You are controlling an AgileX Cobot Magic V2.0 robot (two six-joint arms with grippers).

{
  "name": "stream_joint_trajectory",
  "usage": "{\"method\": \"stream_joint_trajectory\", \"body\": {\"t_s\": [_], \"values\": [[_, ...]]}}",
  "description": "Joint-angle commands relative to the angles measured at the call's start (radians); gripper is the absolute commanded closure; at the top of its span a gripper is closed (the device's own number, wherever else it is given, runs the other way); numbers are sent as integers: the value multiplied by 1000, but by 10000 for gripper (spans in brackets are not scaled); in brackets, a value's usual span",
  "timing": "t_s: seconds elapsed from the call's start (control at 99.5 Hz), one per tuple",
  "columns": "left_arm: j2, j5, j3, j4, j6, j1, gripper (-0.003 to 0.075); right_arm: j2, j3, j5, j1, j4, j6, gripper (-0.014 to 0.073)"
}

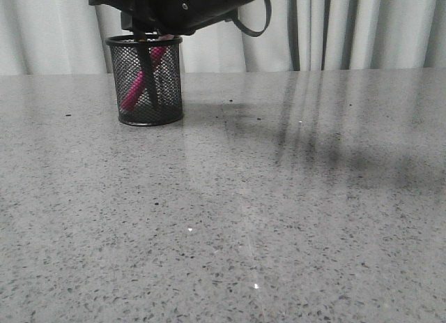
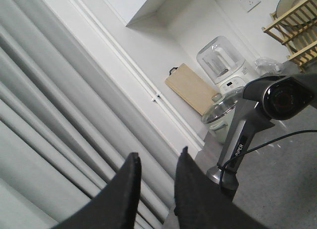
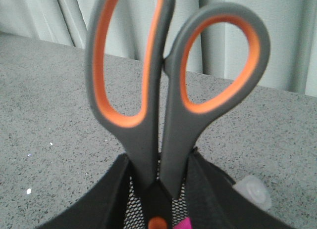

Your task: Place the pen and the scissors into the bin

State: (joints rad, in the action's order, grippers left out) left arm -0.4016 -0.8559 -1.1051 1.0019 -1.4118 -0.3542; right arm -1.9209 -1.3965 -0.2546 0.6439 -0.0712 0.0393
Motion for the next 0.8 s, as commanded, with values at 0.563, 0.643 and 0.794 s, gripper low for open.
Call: {"method": "stream_joint_trajectory", "body": {"t_s": [0.563,0.643,0.794], "values": [[53,197,48,-582,572,-8,630,401,-30,126,-4,40,-10,543],[81,216,110,-706,712,-8,691,484,-9,211,-4,102,-12,661],[160,217,255,-746,813,-8,739,670,131,235,-4,187,-12,662]]}}
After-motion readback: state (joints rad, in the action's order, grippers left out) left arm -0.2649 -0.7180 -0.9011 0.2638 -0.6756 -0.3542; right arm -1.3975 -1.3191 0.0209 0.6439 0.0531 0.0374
